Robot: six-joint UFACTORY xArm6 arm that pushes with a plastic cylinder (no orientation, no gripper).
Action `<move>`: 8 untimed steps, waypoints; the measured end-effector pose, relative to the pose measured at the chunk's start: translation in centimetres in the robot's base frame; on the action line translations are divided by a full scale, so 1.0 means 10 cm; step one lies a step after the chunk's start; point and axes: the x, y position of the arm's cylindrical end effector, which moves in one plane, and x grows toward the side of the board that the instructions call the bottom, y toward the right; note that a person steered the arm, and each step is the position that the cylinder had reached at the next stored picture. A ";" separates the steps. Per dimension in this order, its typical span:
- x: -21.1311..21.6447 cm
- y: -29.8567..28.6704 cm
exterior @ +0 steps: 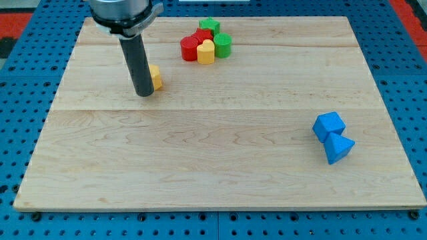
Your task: Move the yellow hexagon into the group of blocks at the top center of the board
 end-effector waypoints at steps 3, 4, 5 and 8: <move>-1.13 0.06; -1.23 -0.28; -1.43 -0.20; -1.96 0.54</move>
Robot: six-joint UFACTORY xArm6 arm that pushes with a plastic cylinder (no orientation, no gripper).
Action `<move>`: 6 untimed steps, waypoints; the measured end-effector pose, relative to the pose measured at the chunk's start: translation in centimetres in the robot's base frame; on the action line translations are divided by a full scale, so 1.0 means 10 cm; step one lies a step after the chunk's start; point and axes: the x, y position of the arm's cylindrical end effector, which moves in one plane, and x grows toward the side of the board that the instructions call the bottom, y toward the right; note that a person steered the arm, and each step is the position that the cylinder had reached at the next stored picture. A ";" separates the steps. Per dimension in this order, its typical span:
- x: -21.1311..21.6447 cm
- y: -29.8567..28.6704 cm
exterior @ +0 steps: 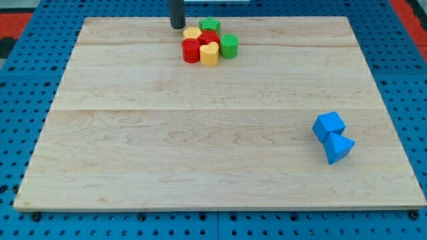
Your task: Move the yellow hexagon into the group of blocks at the top center of the board
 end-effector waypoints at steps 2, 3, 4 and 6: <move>0.18 0.64; 0.18 0.73; 0.18 0.70; -0.03 0.95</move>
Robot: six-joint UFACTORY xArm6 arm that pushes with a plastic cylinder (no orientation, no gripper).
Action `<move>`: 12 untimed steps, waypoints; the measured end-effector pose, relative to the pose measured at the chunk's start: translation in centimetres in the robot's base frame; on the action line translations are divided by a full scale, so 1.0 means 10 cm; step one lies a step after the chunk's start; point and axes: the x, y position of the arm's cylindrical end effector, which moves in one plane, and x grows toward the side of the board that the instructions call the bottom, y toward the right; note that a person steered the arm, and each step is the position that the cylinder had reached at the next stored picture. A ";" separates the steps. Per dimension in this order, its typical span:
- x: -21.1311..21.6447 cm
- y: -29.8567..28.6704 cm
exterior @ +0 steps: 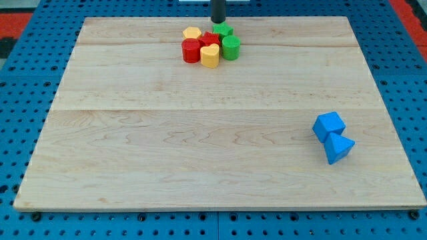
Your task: Move the yellow hexagon into the group of blocks at the top center of the board
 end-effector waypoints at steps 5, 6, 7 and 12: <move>0.23 0.14; 0.36 0.30; 0.55 0.84; 0.83 0.31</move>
